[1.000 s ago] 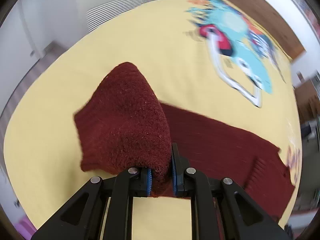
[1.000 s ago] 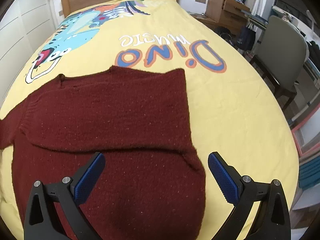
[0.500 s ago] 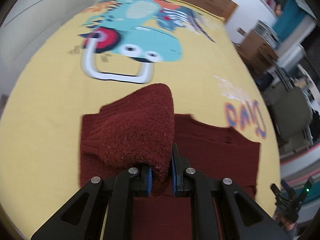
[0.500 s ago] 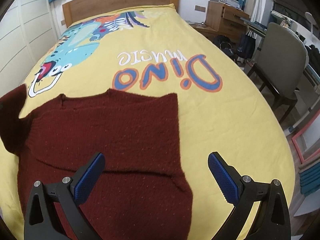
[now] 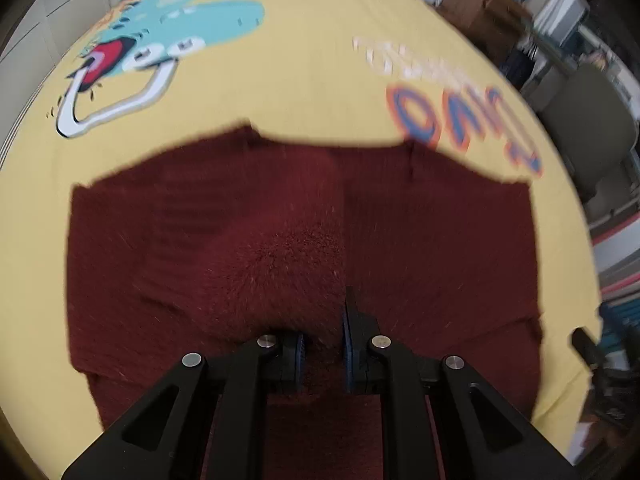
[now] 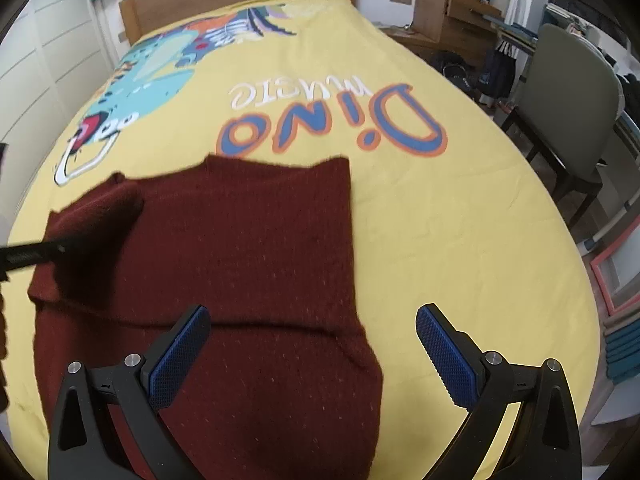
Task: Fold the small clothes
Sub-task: 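Fold the held sleeve across the sweater body with the left gripper, then release, then grasp the sweater side edge beside the folded sleeve with the left gripper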
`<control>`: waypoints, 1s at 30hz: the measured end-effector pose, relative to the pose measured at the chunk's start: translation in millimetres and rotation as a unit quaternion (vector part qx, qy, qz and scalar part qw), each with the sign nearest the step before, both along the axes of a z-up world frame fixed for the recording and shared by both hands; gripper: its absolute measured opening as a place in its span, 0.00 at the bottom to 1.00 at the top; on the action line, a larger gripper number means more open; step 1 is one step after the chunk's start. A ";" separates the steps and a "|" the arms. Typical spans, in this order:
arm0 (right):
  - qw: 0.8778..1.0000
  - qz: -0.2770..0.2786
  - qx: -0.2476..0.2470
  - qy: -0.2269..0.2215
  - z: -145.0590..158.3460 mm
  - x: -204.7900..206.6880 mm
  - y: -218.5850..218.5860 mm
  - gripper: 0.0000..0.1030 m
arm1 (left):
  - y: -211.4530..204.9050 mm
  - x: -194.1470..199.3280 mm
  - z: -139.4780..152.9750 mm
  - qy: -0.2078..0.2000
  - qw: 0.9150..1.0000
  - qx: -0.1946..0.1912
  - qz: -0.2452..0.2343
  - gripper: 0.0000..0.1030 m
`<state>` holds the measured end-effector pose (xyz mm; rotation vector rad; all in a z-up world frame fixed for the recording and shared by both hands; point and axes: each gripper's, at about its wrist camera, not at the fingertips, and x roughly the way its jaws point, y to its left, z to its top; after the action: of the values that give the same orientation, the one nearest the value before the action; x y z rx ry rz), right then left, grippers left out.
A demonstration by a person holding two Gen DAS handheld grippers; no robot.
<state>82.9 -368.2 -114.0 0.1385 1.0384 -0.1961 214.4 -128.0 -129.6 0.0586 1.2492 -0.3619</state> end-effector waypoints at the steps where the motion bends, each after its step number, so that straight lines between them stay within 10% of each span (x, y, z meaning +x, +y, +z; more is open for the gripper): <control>1: 1.000 0.001 0.000 0.004 -3.8 -1.3 0.3 0.99 | -2.4 -1.3 -9.3 0.005 1.000 0.010 -0.004 0.12; 12: 1.000 -0.003 0.014 0.022 -24.8 -9.7 -1.7 0.99 | -9.6 -7.2 -47.6 0.019 0.998 0.050 -0.018 0.22; 20: 1.000 -0.003 0.016 0.021 -24.5 -13.5 -1.7 0.99 | -6.3 -6.8 -39.6 0.031 0.997 0.063 -0.024 0.86; 30: 1.000 0.002 0.012 0.028 -25.6 -15.7 1.7 0.99 | 45.1 -13.7 -12.4 0.006 0.998 0.058 -0.025 0.99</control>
<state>67.2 -366.5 -139.6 0.1541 1.0967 -0.1853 200.7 -82.9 -142.0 0.1871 1.2825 -0.3344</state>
